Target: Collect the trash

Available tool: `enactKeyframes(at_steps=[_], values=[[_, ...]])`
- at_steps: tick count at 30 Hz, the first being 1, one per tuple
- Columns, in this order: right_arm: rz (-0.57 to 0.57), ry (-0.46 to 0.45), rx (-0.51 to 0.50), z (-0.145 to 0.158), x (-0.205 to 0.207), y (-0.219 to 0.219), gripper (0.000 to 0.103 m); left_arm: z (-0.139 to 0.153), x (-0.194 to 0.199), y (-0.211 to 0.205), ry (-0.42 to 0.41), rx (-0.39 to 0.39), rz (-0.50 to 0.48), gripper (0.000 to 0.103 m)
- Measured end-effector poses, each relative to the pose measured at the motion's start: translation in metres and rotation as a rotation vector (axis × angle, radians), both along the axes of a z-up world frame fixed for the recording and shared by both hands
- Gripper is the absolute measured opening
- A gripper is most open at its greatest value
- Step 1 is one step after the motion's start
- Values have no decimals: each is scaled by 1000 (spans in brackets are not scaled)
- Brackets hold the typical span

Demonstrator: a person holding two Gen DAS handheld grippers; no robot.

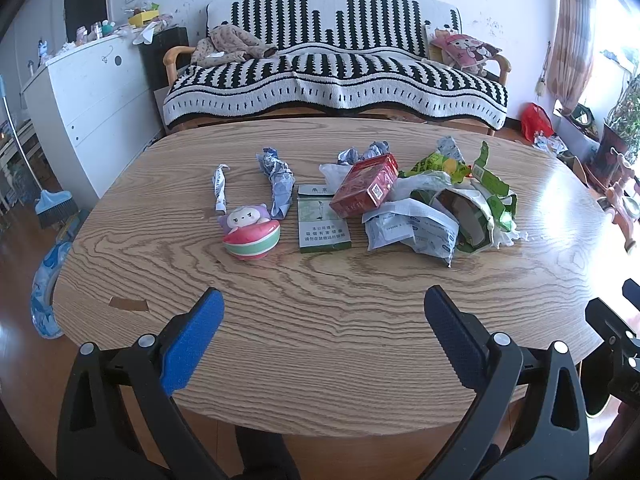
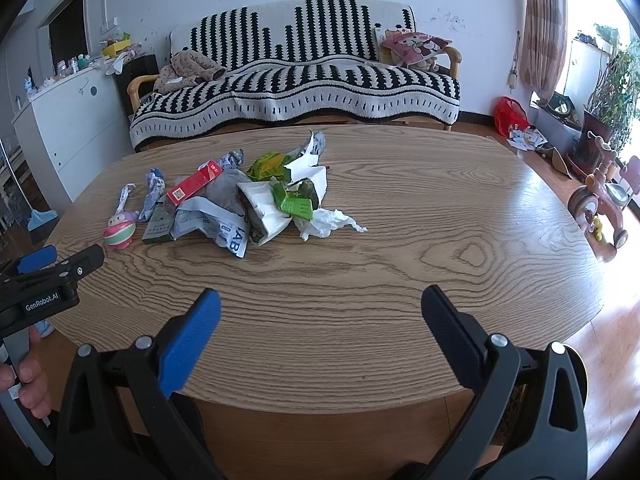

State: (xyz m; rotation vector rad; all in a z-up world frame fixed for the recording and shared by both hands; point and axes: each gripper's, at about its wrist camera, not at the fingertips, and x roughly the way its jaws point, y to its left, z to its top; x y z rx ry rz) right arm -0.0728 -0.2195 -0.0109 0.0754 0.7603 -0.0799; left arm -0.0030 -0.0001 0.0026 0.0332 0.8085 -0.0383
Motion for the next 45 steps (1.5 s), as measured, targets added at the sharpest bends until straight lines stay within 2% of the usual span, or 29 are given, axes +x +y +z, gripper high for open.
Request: enactKeyframes(at_steps=[29,36,40,45], values=[[12,1,7,1,2,1,97,-3,3,9,11,16,9,98],[26,17,89,3,44,-16,97,-7,30,80,62,12,111,98],[13,52,148,-6,79,-24,97,-19,50,97,78,58,84,98],[-2,74,214,-12,119,-30,97,-40,85,92,133,23,43,98]])
